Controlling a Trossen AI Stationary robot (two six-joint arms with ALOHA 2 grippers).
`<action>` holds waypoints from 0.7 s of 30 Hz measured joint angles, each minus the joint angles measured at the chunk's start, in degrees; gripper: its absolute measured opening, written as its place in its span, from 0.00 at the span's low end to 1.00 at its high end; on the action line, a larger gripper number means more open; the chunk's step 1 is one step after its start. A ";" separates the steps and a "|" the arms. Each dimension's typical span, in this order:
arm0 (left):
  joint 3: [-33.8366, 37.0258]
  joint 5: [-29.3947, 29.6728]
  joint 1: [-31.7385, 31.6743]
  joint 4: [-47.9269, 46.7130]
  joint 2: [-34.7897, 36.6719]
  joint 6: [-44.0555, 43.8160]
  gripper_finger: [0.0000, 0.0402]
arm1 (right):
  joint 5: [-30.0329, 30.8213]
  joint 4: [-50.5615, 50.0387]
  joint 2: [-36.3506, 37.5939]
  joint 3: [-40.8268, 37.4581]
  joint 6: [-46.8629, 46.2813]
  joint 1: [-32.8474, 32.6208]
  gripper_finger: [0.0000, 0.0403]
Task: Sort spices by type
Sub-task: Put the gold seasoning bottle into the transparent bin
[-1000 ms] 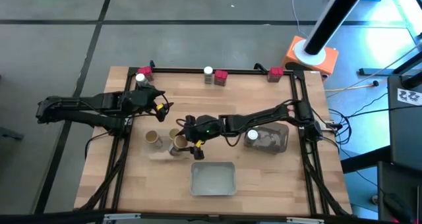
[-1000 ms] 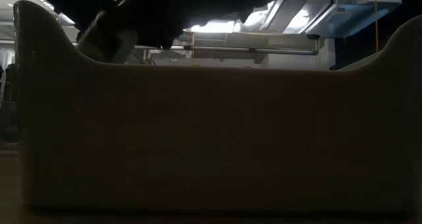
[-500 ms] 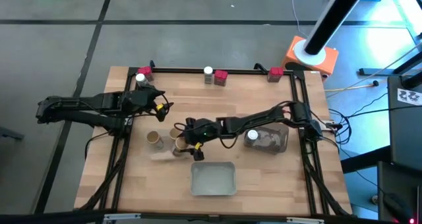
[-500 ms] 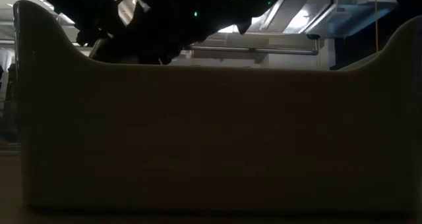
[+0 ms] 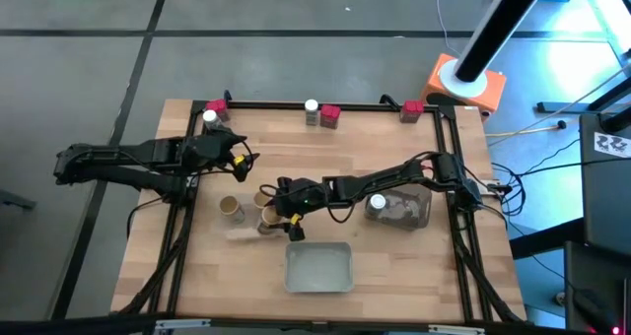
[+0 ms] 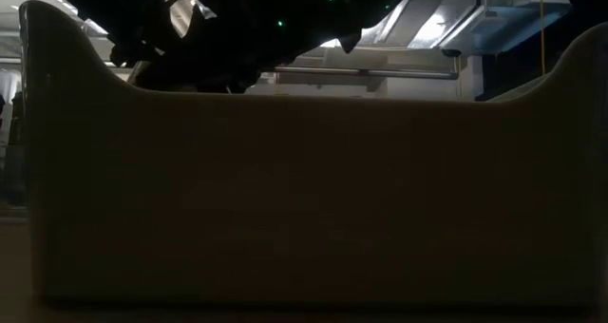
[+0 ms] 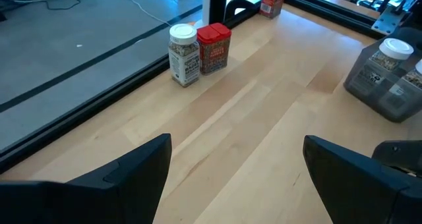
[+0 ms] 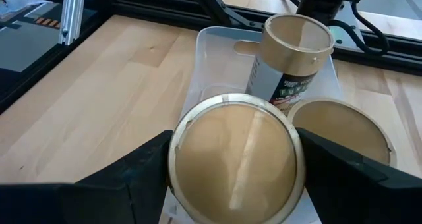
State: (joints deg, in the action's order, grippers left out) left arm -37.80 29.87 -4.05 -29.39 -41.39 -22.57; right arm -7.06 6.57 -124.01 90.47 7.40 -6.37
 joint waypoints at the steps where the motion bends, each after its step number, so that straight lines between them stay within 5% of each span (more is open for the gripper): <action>1: 0.00 0.00 0.00 -0.03 0.00 0.00 0.81 | -0.01 0.23 -0.01 -0.02 -0.05 0.01 0.72; 17: 0.00 0.00 0.02 -0.02 0.00 -0.02 0.81 | 1.68 0.41 -0.08 -0.10 -3.68 -0.04 0.72; 21: 0.00 0.00 0.02 0.00 -0.01 -0.02 0.81 | 1.99 0.02 -0.08 -0.08 -3.58 -0.07 0.79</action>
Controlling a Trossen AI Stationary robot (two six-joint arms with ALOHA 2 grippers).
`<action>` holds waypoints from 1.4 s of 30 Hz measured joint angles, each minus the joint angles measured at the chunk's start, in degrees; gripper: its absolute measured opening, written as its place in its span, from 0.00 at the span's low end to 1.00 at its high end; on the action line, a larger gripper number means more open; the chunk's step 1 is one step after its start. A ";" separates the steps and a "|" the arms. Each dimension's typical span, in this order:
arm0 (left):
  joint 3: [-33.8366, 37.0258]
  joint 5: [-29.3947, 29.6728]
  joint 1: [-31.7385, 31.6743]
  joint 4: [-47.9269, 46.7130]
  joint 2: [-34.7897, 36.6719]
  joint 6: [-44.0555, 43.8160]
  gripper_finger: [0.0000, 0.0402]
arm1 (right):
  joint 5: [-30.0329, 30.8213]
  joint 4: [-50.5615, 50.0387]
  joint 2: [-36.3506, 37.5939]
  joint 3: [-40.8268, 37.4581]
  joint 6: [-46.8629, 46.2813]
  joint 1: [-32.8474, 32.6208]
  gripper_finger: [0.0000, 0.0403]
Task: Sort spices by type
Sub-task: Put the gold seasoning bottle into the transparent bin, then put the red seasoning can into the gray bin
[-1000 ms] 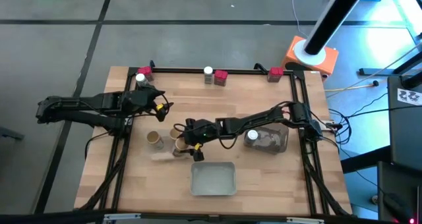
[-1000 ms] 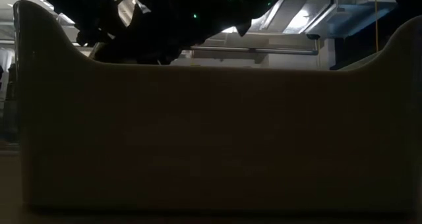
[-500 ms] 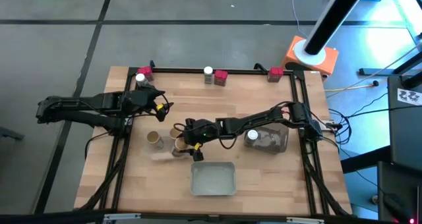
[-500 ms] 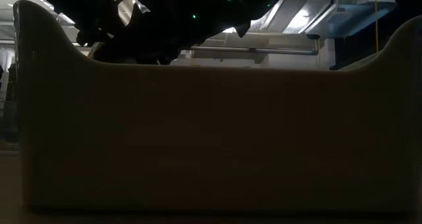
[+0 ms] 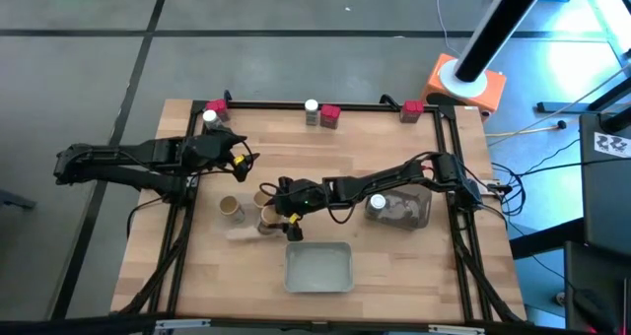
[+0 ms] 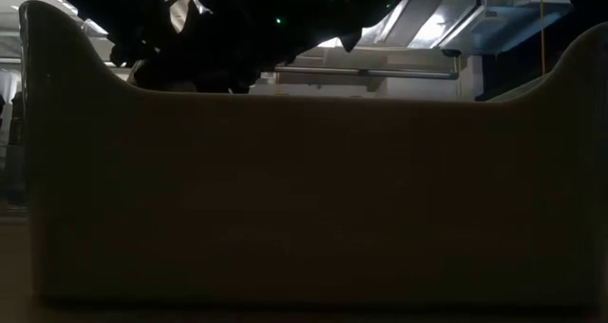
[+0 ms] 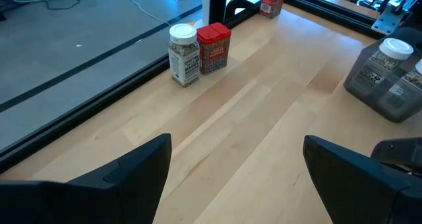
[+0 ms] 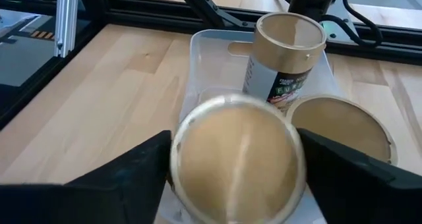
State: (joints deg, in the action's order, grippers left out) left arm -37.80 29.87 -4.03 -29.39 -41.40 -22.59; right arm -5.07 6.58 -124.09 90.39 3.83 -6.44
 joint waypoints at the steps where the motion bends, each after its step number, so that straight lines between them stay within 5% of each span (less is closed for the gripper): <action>1: 0.00 0.00 0.00 0.00 0.00 0.00 0.81 | 0.08 -0.21 0.02 0.00 0.30 0.00 0.81; 8: 0.00 0.00 0.00 0.00 0.01 0.00 0.81 | 0.41 -0.24 0.02 0.00 0.88 0.02 0.98; 19: 0.00 0.00 0.00 -0.04 -0.01 0.45 0.81 | -1.20 -8.69 9.79 -0.04 3.61 -0.96 0.96; 29: 0.04 0.02 -0.09 0.06 -0.01 2.28 0.81 | 11.61 -28.93 18.83 -1.15 4.00 -0.97 0.96; 42: 0.37 -0.06 -0.13 10.49 -5.25 6.60 0.81 | 12.14 -2.83 38.55 -36.64 -0.41 7.15 0.96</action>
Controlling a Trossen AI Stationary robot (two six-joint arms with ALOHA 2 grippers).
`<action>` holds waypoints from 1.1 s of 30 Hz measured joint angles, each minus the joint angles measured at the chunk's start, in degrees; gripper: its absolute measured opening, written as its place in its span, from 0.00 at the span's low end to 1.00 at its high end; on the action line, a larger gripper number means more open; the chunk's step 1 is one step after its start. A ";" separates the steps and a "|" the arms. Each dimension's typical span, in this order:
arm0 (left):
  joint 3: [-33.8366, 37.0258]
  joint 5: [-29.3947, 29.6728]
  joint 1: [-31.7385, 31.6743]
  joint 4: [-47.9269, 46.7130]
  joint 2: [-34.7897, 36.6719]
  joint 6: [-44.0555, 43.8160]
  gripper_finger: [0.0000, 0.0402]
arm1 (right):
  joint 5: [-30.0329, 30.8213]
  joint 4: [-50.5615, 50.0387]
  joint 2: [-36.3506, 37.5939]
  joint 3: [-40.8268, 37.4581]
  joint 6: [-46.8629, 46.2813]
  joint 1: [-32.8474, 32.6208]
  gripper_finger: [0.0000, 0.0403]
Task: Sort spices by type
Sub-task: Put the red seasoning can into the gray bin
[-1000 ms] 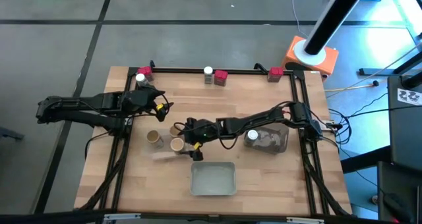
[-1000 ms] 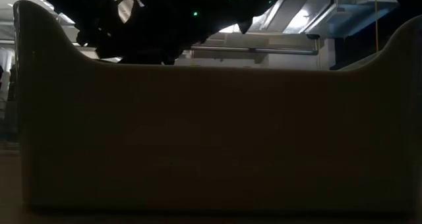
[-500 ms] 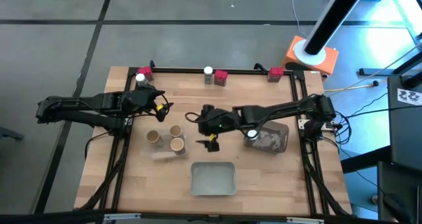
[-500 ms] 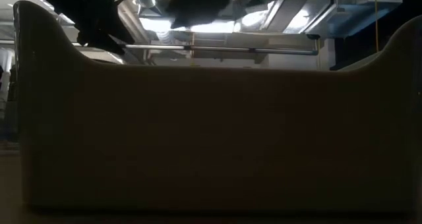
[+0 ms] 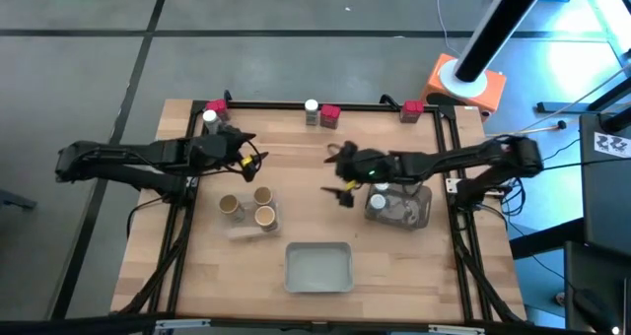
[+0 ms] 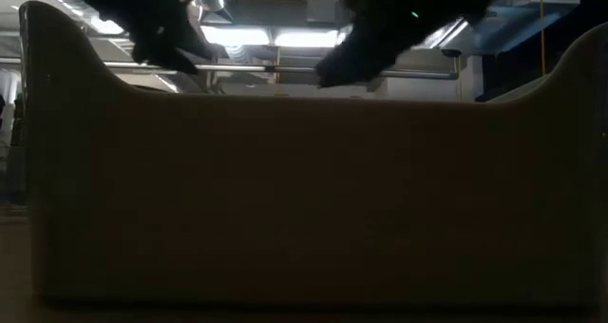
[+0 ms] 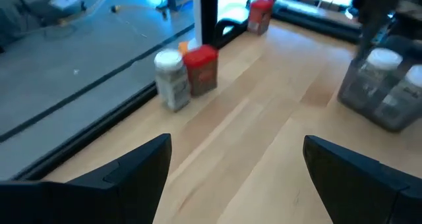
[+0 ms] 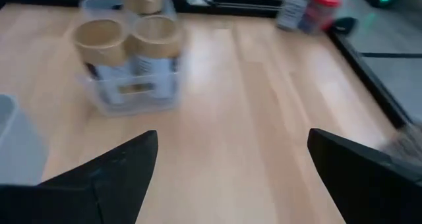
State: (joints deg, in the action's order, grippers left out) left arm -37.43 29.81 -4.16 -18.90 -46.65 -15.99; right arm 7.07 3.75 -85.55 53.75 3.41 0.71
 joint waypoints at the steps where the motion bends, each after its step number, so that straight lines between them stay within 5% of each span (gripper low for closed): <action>1: 0.43 -0.01 0.00 1.93 -0.93 0.89 0.81 | 0.00 0.51 1.64 -2.05 -0.11 1.02 0.96; 8: 1.86 -0.03 -1.80 14.87 -8.82 2.95 0.81 | 0.05 0.68 8.69 -9.46 -0.18 8.38 0.96; 20: 2.39 -2.17 -8.06 29.42 -22.22 3.74 0.81 | 4.39 -2.22 8.45 -9.72 2.33 18.04 0.96; 33: 2.39 -5.64 -10.53 32.76 -24.05 7.54 0.81 | 4.70 1.24 7.53 -9.68 4.51 26.54 0.96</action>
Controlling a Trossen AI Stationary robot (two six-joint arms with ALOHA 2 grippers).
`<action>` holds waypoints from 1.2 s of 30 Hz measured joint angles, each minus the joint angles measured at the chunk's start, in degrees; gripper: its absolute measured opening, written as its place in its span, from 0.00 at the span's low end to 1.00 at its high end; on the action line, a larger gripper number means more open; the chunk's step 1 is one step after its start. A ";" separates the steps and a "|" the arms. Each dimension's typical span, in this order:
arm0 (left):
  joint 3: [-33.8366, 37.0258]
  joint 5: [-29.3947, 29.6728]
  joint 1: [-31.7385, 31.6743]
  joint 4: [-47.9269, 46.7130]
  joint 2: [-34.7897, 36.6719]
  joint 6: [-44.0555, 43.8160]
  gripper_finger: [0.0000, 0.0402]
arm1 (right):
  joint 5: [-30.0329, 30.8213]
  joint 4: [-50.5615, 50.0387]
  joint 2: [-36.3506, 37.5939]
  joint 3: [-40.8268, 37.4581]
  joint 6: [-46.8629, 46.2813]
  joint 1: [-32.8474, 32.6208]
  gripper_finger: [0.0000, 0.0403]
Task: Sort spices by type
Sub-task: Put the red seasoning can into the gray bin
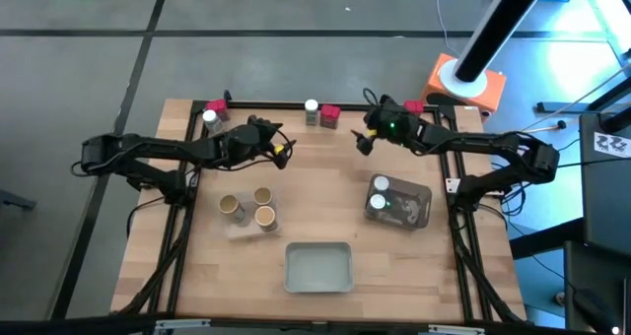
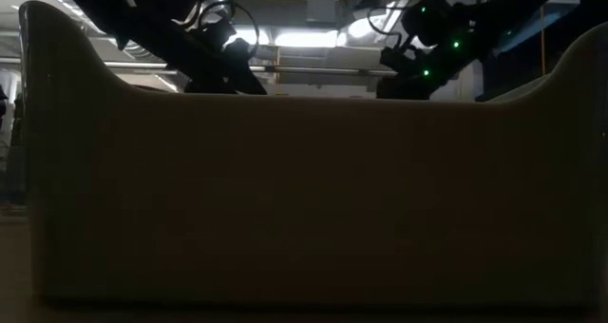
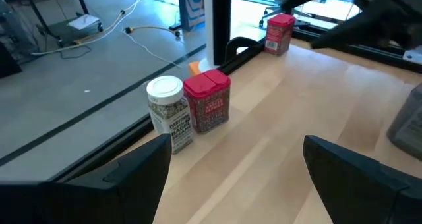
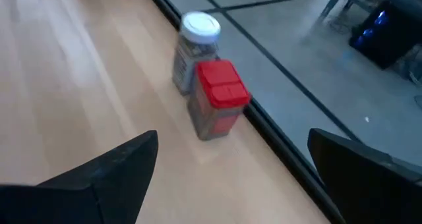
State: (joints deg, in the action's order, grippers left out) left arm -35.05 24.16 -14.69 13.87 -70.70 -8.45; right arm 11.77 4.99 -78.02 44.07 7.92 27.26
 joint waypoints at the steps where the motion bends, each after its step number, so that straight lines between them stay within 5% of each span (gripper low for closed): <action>1: 0.00 0.00 0.02 0.00 0.00 0.25 0.81 | -1.13 0.44 -0.43 -0.01 0.17 1.15 0.96; 15: -0.02 -0.22 0.13 0.02 0.00 1.40 0.81 | -19.88 4.25 -14.01 7.90 5.81 11.21 0.96; 36: -0.04 -0.21 0.06 -0.04 0.00 1.40 0.81 | -21.40 4.37 -32.45 21.18 10.08 11.03 0.96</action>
State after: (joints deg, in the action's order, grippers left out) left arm -35.09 23.96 -14.63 13.82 -70.70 -7.05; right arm -9.63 9.36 -110.47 65.25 18.00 38.28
